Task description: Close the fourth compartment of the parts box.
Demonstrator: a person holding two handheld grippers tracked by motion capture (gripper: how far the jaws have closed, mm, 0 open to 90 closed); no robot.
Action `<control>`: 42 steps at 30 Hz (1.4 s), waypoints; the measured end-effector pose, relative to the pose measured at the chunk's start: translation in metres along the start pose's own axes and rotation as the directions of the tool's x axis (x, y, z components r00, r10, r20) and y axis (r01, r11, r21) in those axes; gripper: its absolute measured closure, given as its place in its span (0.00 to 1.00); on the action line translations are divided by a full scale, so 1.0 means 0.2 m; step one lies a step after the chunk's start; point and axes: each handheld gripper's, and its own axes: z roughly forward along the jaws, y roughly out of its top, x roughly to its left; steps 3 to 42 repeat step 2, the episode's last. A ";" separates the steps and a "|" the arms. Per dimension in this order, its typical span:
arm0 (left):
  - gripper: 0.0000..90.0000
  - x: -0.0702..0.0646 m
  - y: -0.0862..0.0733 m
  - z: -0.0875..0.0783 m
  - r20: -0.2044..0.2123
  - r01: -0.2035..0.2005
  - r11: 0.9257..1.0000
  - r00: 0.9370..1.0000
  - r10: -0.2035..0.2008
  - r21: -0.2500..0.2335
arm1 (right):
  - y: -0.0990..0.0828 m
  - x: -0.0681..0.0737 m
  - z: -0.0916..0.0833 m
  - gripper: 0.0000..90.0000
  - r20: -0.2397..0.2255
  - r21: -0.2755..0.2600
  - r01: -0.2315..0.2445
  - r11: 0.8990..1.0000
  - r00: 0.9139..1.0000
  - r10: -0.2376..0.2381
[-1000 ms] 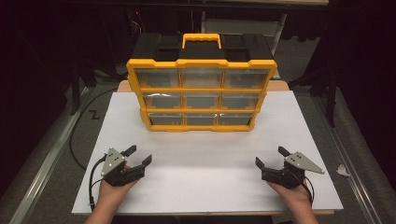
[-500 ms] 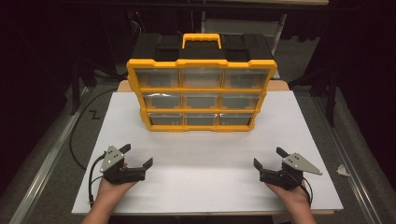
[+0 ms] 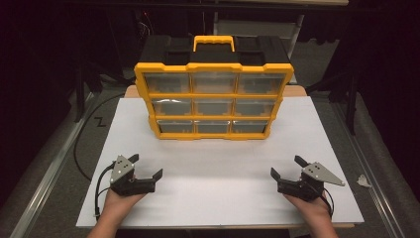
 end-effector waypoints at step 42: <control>0.00 0.00 0.00 0.00 0.000 -0.001 1.000 1.000 0.001 0.001 | 0.00 0.00 0.00 0.05 0.000 0.000 0.001 1.000 1.000 -0.001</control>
